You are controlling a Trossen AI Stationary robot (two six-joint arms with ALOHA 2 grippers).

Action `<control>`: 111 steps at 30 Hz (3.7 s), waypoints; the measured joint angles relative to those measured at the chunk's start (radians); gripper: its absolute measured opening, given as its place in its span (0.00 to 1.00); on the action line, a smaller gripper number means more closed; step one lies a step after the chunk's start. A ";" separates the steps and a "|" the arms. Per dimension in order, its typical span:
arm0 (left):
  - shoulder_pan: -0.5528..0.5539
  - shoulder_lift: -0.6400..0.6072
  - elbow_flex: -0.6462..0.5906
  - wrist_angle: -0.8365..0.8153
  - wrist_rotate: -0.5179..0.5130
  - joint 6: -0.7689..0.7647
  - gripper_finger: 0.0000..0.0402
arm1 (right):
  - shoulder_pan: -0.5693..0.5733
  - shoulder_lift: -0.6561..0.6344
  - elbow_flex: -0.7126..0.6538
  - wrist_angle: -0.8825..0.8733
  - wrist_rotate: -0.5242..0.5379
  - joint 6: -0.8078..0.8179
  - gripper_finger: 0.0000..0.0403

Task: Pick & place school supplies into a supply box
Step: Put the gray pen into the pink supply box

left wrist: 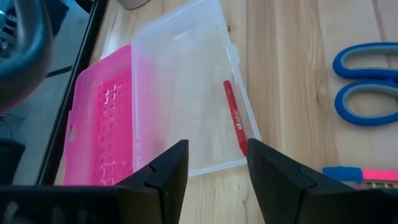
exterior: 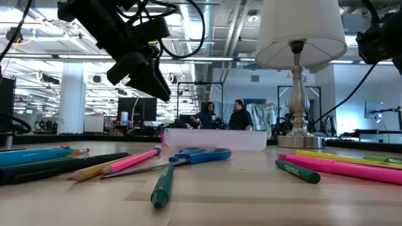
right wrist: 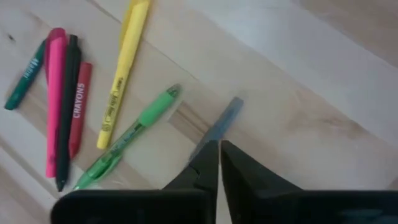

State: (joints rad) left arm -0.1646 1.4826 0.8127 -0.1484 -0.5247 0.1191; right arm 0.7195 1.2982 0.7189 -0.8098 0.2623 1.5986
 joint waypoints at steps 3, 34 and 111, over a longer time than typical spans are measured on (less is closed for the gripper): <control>0.000 0.000 0.000 0.007 0.000 0.005 0.39 | -0.008 0.000 0.000 0.002 -0.001 0.009 0.12; 0.001 0.000 0.028 0.057 -0.011 0.066 0.39 | -0.041 0.204 0.048 0.157 -0.107 -0.025 0.33; -0.138 -0.123 0.029 -0.394 -0.090 -0.434 0.39 | -0.665 0.347 0.371 0.480 0.183 -1.873 0.03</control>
State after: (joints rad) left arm -0.3030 1.3598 0.8417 -0.5424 -0.6143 -0.3149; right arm 0.0546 1.6448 1.0902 -0.3297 0.4454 -0.2742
